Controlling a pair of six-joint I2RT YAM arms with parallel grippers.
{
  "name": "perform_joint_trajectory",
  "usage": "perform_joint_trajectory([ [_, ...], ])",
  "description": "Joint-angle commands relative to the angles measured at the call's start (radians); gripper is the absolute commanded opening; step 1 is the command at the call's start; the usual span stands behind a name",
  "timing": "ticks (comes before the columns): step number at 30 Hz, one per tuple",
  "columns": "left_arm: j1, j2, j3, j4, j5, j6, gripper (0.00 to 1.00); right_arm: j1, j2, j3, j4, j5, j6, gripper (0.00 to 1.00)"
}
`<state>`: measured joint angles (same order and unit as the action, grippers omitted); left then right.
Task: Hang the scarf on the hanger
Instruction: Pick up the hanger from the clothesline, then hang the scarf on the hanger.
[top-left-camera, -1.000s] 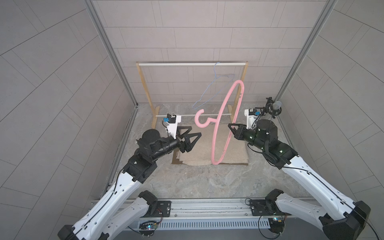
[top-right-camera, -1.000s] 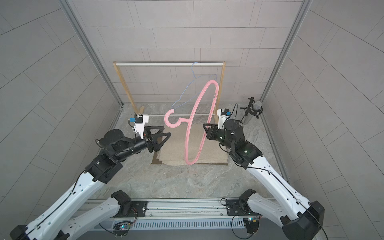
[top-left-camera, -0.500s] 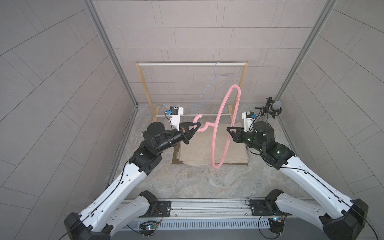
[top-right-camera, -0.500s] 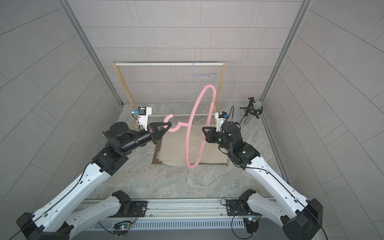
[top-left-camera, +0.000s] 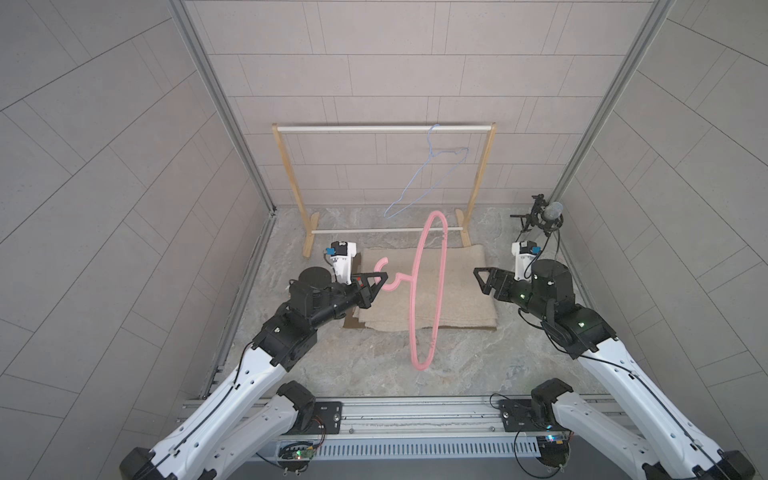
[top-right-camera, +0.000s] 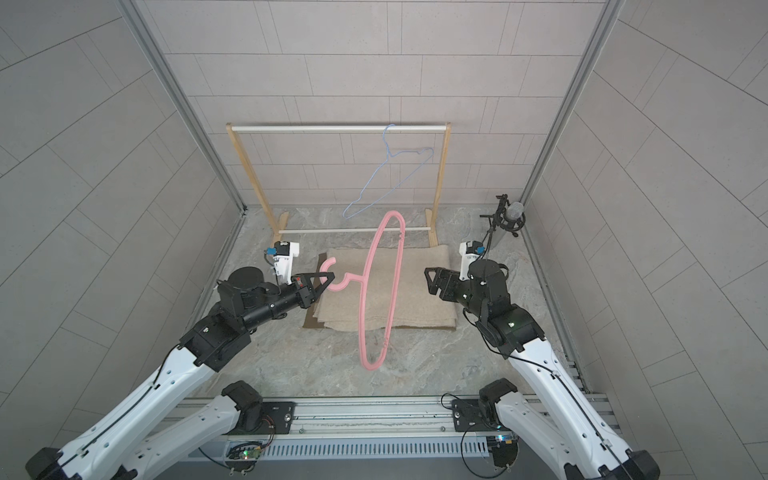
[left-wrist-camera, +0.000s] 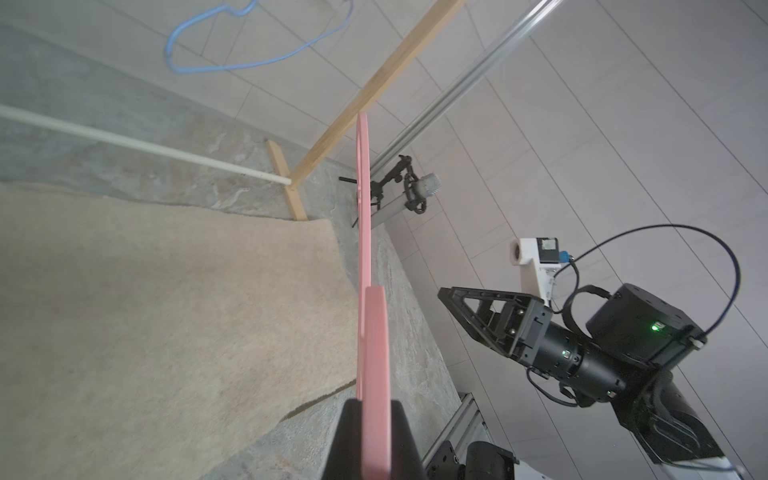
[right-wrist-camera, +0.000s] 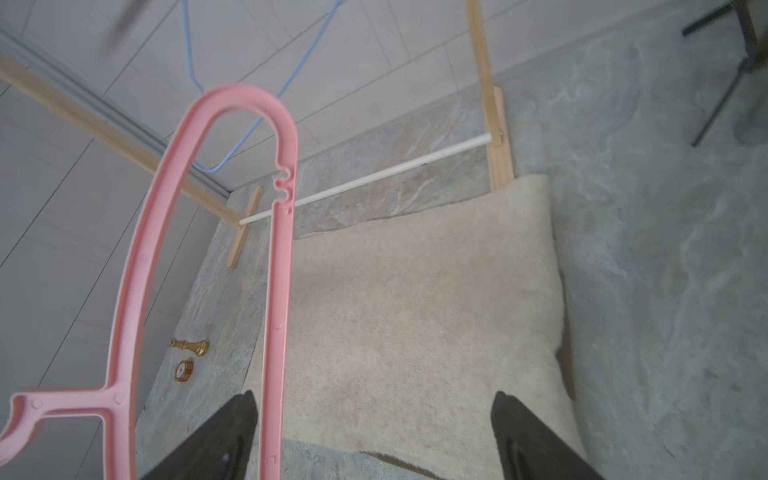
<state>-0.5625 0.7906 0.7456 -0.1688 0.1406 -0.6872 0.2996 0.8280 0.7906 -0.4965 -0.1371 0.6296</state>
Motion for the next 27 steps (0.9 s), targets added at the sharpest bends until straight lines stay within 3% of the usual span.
perform_joint_trajectory([
  [1,0.009,0.006,-0.034,-0.039,-0.102,-0.084,0.00,-0.167,0.076,-0.027,-0.077,-0.176,-0.020,0.94],
  [4,0.036,0.055,-0.014,-0.080,-0.142,-0.084,0.00,-0.322,0.189,-0.038,-0.069,-0.312,-0.009,0.94],
  [8,0.117,0.156,0.016,-0.094,-0.079,-0.098,0.00,-0.403,0.338,-0.042,-0.006,-0.368,0.004,0.87],
  [13,0.190,0.289,0.065,-0.074,0.028,-0.098,0.00,-0.411,0.542,0.011,0.062,-0.463,-0.028,0.79],
  [18,0.206,0.388,0.118,-0.050,0.070,-0.077,0.00,-0.398,0.723,0.010,0.239,-0.617,0.045,0.68],
  [27,0.210,0.461,0.140,-0.027,0.052,-0.058,0.00,-0.351,0.758,0.047,0.266,-0.620,0.047,0.58],
])
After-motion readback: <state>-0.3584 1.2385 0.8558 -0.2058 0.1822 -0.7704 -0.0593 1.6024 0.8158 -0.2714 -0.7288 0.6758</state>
